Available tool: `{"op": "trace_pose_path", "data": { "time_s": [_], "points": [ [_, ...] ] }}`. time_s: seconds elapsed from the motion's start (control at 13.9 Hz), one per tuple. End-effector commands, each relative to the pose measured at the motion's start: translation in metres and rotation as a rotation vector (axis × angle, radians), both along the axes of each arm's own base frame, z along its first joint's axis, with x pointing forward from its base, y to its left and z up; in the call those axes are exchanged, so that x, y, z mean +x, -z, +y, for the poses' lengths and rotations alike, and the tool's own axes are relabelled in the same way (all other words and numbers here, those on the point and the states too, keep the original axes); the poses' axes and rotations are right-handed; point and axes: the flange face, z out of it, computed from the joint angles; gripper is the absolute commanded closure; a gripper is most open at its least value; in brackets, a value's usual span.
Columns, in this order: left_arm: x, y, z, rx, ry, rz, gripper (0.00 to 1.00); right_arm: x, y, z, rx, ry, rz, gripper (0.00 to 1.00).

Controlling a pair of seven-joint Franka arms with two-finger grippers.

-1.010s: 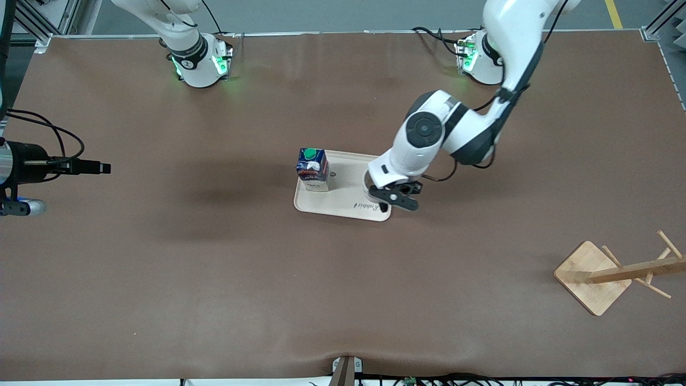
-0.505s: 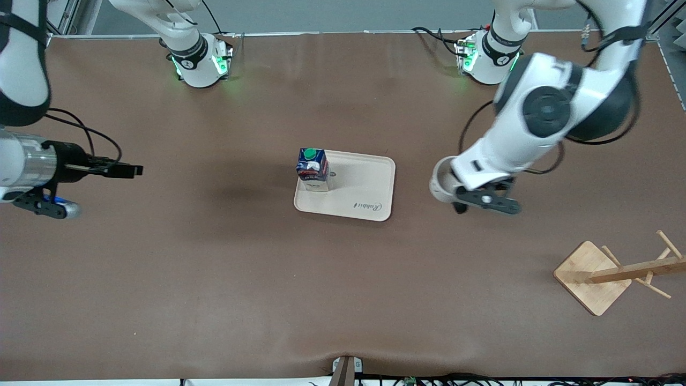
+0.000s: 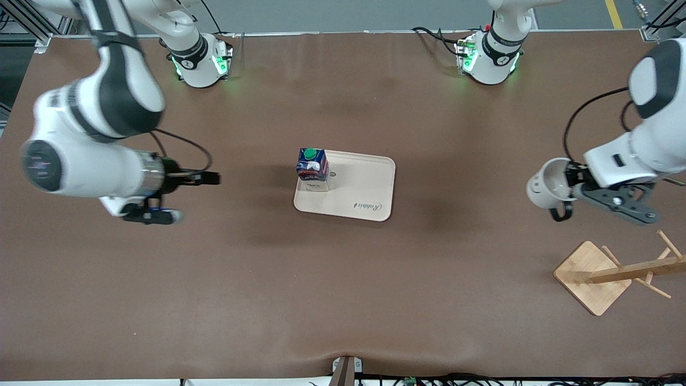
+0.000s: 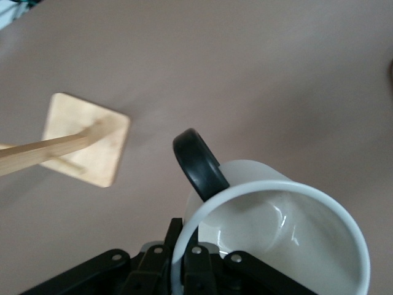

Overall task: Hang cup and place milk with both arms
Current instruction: 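Lift the mug with the left gripper while the right gripper reaches the milk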

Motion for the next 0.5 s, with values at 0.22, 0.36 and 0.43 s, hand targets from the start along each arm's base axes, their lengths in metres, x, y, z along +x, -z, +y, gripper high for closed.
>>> {"op": "trace_pose_path", "data": {
  "time_s": [0.22,0.36,0.43],
  "points": [
    [0.032,-0.008,0.088,0.04,0.198,-0.073,1.0,-0.038,0.026,0.091,0.003,0.081,-0.033,0.0],
    [0.049,-0.002,0.11,0.029,0.258,-0.096,1.0,-0.05,0.036,0.121,-0.005,0.125,-0.068,0.0],
    [0.054,0.0,0.112,0.024,0.274,-0.099,1.0,-0.055,0.042,0.129,-0.005,0.134,-0.085,0.0]
  ]
}}
